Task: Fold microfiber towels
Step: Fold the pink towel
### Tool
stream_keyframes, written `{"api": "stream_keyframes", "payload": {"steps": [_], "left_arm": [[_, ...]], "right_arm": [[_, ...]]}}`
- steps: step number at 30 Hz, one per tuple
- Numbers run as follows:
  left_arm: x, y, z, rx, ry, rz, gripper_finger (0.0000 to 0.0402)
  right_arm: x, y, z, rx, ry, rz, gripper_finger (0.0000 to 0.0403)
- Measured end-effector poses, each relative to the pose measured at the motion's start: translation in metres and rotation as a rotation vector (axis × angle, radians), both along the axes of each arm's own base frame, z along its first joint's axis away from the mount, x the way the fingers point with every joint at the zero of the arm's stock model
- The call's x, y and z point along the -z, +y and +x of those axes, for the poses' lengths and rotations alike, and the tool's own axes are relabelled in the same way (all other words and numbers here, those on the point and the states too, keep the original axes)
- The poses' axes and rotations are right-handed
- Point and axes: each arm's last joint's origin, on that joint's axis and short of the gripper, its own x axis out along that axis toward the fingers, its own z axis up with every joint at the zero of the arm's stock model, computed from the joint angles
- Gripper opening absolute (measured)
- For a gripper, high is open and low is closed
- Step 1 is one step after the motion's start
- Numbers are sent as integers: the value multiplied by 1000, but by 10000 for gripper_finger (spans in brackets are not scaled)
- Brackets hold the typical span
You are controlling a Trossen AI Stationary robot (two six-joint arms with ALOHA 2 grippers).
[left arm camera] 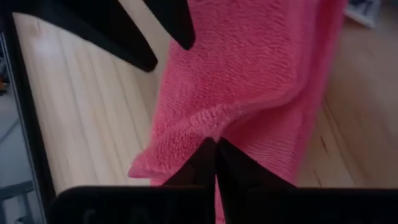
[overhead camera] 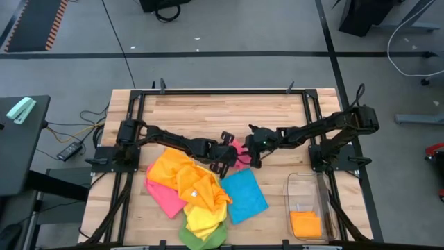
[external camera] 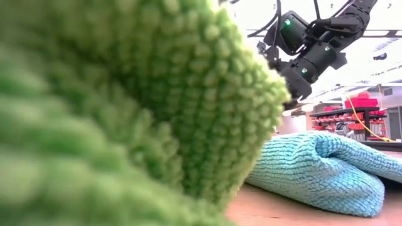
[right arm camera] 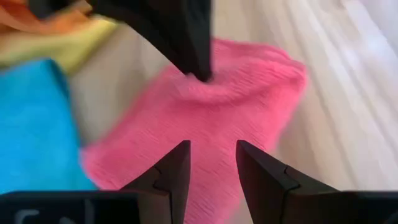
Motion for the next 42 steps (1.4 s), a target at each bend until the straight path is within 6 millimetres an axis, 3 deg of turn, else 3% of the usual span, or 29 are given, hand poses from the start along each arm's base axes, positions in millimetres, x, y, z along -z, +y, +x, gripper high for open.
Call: {"api": "stream_keyframes", "payload": {"steps": [7, 19, 36, 42], "left_arm": [[1, -9, -7, -15, 51, 70, 45], [2, -15, -14, -1, 122, 82, 13], [-6, -26, -22, 65, 169, 66, 15], [-6, -26, -23, 0, 146, 16, 53]], "right_arm": [[2, 7, 0, -31, 9, 9, 137], [2, 7, 1, -31, 7, 9, 137], [4, 7, 1, -21, 15, 20, 137], [18, 7, 4, -18, 55, 25, 137]]}}
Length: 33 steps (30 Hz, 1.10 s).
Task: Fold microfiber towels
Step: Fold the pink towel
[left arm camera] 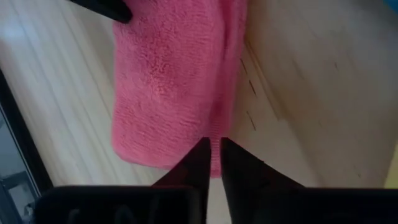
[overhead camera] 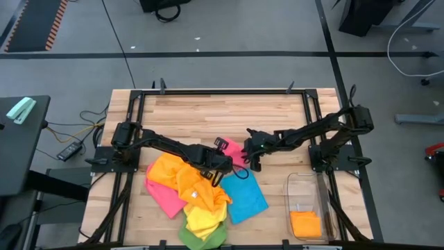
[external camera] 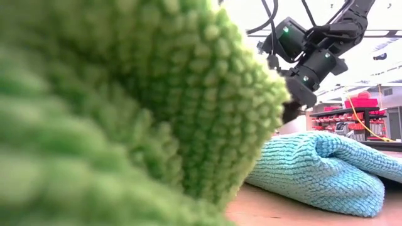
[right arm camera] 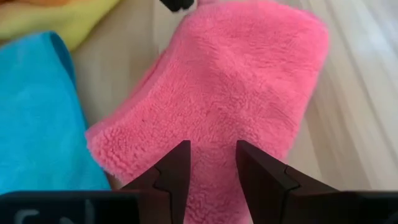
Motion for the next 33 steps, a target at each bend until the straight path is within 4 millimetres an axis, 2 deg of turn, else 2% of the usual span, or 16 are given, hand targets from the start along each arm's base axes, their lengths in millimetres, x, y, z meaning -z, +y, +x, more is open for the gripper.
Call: {"api": "stream_keyframes", "payload": {"steps": [6, 12, 17, 23, 29, 33], "left_arm": [[-1, -4, -2, -11, 2, -9, 102], [-3, 1, -1, -102, -48, -54, 120], [0, 3, 2, -98, -65, -72, 141], [-3, 0, 8, -96, -130, -91, 180], [-2, 17, 9, -219, -166, -126, 189], [2, 20, 8, -240, -142, -125, 182]], "right_arm": [[7, 0, 0, -4, 29, -2, 137], [7, 0, 0, -4, 35, -2, 137], [-2, 0, 5, -11, 33, -10, 137], [-17, 0, -2, -4, 98, 0, 137], [-25, 1, -5, 13, 81, 16, 137], [-25, 4, -5, 1, 79, 17, 137]]}}
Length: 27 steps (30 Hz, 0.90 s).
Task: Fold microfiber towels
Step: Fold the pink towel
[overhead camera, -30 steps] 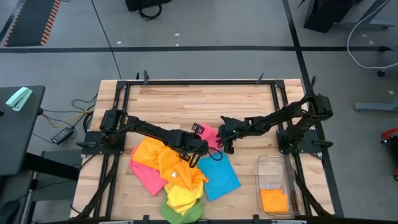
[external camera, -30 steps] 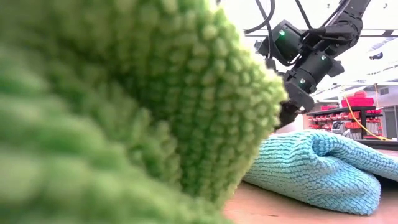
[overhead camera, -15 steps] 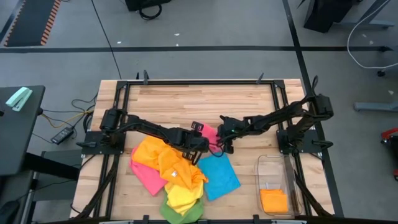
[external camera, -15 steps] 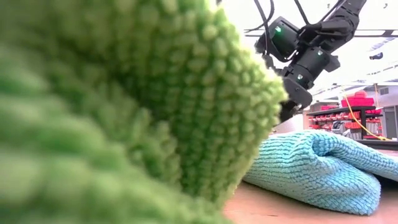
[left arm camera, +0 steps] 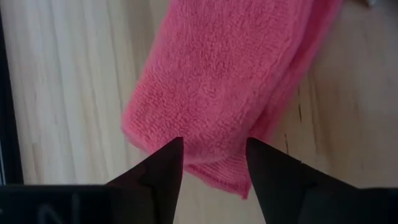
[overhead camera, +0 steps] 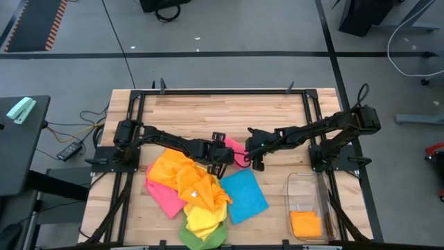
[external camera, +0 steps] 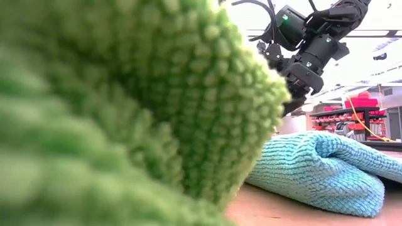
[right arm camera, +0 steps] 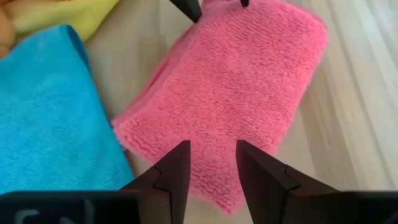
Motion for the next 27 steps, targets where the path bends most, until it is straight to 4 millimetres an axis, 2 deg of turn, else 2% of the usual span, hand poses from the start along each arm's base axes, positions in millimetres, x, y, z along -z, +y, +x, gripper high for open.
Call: {"api": "stream_keyframes", "payload": {"steps": [6, 12, 27], "left_arm": [[7, 0, 1, 10, 28, 23, 177], [11, 6, 1, -63, 19, 37, 176], [9, 3, -2, -118, 13, 221, 143]], "right_arm": [[1, 3, -1, -11, 4, 0, 137], [1, 3, -1, 2, 2, 11, 137], [1, 3, -1, 7, 1, 15, 137]]}}
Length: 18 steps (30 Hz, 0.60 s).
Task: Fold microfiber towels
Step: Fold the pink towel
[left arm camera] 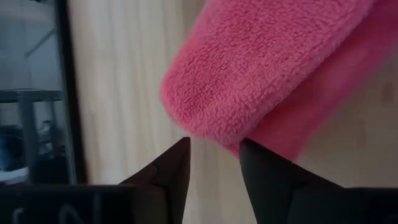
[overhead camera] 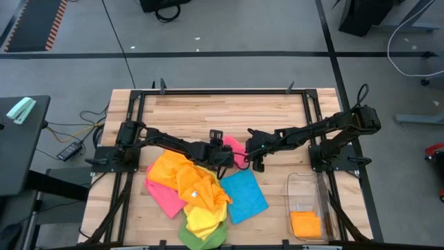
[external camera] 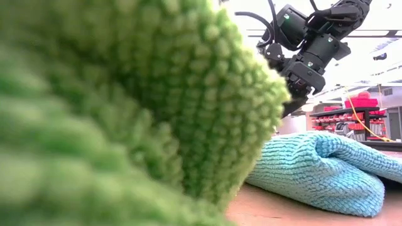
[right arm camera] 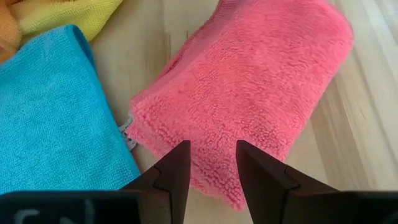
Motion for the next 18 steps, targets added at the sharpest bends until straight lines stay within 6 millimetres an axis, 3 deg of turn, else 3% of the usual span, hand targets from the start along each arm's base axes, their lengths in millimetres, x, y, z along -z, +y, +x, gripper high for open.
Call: {"api": "stream_keyframes", "payload": {"steps": [8, 14, 18], "left_arm": [[0, 13, 1, -45, -7, 0, 115], [3, 20, 1, -69, -27, -180, 111], [4, 20, -4, -77, 23, -188, 113]], "right_arm": [[0, 0, 0, 2, -7, 1, 137], [0, 3, 0, -10, -7, 2, 137], [0, 4, 1, -12, -8, 1, 137]]}}
